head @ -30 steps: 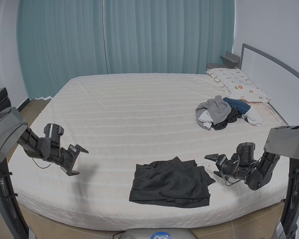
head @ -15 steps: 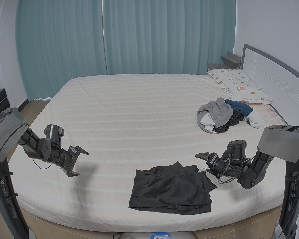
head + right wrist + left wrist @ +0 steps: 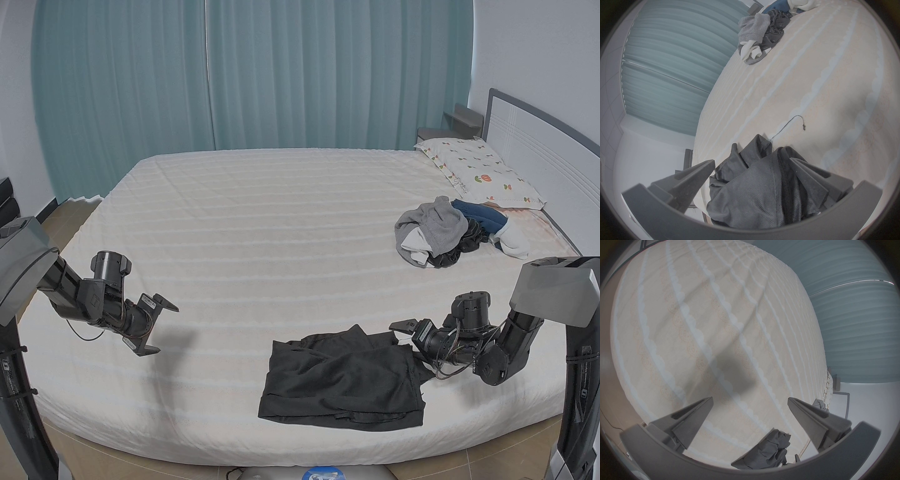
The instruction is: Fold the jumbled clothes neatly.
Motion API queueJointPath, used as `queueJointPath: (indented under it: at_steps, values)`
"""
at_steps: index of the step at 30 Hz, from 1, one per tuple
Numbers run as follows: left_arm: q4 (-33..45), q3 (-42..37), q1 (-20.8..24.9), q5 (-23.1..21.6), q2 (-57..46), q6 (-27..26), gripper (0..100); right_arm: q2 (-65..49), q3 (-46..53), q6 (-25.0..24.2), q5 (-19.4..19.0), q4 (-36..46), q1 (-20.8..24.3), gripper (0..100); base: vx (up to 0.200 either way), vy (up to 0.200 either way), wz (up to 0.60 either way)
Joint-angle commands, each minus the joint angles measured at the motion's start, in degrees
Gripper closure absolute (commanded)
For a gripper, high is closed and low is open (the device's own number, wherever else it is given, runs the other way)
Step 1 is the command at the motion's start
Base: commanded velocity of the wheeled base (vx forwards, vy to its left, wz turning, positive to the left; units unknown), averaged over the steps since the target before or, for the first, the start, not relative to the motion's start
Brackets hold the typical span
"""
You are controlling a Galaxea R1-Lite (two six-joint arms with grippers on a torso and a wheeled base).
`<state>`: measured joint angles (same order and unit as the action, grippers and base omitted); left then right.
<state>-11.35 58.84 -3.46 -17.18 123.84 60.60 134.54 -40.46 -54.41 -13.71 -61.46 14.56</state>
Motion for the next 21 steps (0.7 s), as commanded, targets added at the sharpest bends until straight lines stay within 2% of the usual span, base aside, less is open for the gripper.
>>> queueJointPath:
  at_steps: [1, 7, 8, 12, 21]
  values:
    - [0.0, 0.0, 0.0, 0.0, 0.2, 0.0, 0, 1.0, -0.5, 0.1, -0.1, -0.1, 0.2, 0, 0.000, 0.000, 0.00]
    - [0.0, 0.1, 0.0, 0.0, 0.2, 0.0, 0, 1.6, -0.6, 1.8, -0.1, -0.1, 0.6, 0, 0.000, 0.000, 0.00]
    - [0.0, 0.1, 0.0, 0.0, 0.3, 0.0, 0, 1.8, -0.7, 2.2, 0.0, -0.1, 0.6, 100, 0.000, 0.000, 0.00]
    - [0.0, 0.1, -0.1, 0.0, 0.3, 0.0, 0, 1.9, -0.4, 4.0, 0.4, -0.1, 0.5, 100, 0.000, 0.000, 0.00]
    - [0.0, 0.1, 0.0, 0.0, 0.3, 0.0, 0, 0.1, -0.8, 3.5, 0.8, -1.4, -1.5, 100, 0.000, 0.000, 0.00]
